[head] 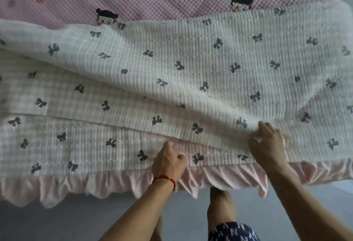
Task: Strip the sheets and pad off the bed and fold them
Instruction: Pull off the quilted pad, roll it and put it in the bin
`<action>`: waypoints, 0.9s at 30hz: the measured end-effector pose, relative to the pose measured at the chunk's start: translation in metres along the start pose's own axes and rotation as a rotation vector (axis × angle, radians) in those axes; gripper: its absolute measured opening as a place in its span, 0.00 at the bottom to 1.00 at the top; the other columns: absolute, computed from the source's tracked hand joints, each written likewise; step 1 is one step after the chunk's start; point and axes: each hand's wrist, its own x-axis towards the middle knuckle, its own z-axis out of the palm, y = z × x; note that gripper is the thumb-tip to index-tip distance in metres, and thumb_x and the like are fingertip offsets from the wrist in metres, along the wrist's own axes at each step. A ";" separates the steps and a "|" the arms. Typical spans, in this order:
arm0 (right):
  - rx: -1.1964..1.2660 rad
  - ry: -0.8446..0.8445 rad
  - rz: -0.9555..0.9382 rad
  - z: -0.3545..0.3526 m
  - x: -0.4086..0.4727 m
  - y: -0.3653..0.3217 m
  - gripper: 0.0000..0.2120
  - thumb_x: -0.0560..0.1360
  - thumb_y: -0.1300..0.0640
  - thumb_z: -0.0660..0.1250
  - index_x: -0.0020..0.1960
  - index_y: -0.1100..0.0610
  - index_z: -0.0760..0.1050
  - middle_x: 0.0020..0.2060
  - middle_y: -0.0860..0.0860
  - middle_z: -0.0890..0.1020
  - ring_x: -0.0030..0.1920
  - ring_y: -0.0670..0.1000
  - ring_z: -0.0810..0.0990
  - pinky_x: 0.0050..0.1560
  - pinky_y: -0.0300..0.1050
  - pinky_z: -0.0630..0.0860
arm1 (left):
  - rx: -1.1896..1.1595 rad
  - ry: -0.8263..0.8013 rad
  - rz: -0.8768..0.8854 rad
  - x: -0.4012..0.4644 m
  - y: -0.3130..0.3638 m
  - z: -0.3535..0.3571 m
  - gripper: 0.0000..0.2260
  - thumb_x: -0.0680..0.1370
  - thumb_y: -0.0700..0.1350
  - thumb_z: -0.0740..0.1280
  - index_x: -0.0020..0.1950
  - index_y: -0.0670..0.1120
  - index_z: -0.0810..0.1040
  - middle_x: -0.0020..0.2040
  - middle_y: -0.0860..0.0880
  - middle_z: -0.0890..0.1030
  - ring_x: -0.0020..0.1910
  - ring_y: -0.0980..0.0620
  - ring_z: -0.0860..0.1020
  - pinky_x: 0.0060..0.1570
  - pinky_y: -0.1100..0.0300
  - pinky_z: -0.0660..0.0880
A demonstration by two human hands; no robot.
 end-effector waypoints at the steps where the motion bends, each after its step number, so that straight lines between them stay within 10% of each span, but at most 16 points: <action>1: 0.103 0.092 -0.006 0.006 -0.020 -0.023 0.20 0.74 0.63 0.67 0.66 0.55 0.72 0.64 0.53 0.75 0.64 0.58 0.71 0.66 0.63 0.72 | -0.174 0.064 -0.078 0.007 -0.009 -0.012 0.15 0.79 0.49 0.67 0.64 0.49 0.71 0.55 0.50 0.81 0.46 0.50 0.80 0.39 0.57 0.77; 4: 0.280 0.313 0.044 0.043 -0.083 -0.091 0.15 0.76 0.62 0.68 0.61 0.53 0.75 0.56 0.48 0.73 0.58 0.52 0.74 0.58 0.51 0.74 | -0.734 0.198 -0.297 0.045 -0.044 -0.067 0.07 0.78 0.47 0.69 0.50 0.44 0.80 0.39 0.47 0.86 0.35 0.50 0.82 0.41 0.55 0.80; 10: 1.075 0.102 0.765 0.105 -0.091 -0.140 0.12 0.78 0.57 0.64 0.43 0.64 0.79 0.34 0.55 0.83 0.32 0.53 0.81 0.30 0.44 0.77 | -1.223 0.177 -0.429 0.120 -0.087 -0.126 0.11 0.81 0.48 0.68 0.41 0.46 0.73 0.24 0.52 0.74 0.21 0.58 0.71 0.21 0.66 0.66; 20: 1.024 0.446 0.757 0.099 -0.123 -0.125 0.09 0.78 0.52 0.65 0.50 0.58 0.77 0.41 0.50 0.81 0.44 0.52 0.81 0.44 0.44 0.76 | -0.997 0.248 -0.321 -0.017 -0.178 -0.105 0.09 0.79 0.46 0.71 0.42 0.44 0.79 0.36 0.45 0.80 0.29 0.53 0.77 0.28 0.63 0.75; 27: 0.874 0.290 0.751 0.114 -0.130 -0.089 0.14 0.78 0.47 0.69 0.46 0.58 0.80 0.39 0.53 0.86 0.40 0.54 0.85 0.49 0.53 0.84 | -0.831 0.200 -0.381 0.023 -0.212 -0.071 0.11 0.74 0.51 0.75 0.40 0.44 0.83 0.37 0.44 0.86 0.38 0.45 0.84 0.52 0.40 0.82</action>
